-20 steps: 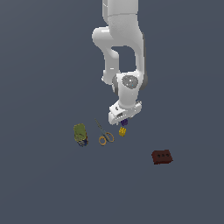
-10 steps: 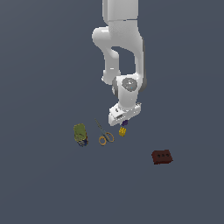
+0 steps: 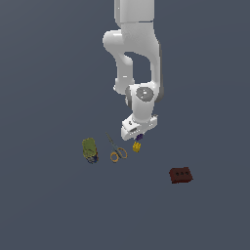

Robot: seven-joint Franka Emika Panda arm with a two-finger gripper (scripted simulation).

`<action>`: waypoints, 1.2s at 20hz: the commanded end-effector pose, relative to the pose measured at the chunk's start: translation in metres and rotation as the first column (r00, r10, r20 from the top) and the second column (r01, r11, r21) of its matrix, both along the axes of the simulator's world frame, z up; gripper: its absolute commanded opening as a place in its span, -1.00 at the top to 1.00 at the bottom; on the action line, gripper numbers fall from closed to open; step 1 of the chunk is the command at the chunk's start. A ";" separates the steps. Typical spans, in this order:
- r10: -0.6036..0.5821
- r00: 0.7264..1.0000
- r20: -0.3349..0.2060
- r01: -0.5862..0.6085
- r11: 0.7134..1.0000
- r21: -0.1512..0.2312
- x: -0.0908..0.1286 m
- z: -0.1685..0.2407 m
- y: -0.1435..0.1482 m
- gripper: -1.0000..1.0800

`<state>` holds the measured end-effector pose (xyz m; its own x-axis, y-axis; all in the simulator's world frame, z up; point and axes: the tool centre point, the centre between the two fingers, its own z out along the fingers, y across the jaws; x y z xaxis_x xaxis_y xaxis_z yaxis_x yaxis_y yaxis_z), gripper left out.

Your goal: Pick up a designated object from a clutter of objects.

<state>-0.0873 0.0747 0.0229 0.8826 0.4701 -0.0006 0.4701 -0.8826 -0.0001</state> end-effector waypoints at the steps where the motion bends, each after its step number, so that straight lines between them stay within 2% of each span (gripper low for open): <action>1: 0.000 1.000 0.001 0.000 1.000 0.000 0.000 0.003 0.001 1.00; 12: 0.001 1.000 0.001 -0.001 1.000 -0.001 -0.004 0.047 0.014 1.00; 24: 0.001 1.000 0.001 -0.001 1.000 -0.001 -0.012 0.149 0.045 1.00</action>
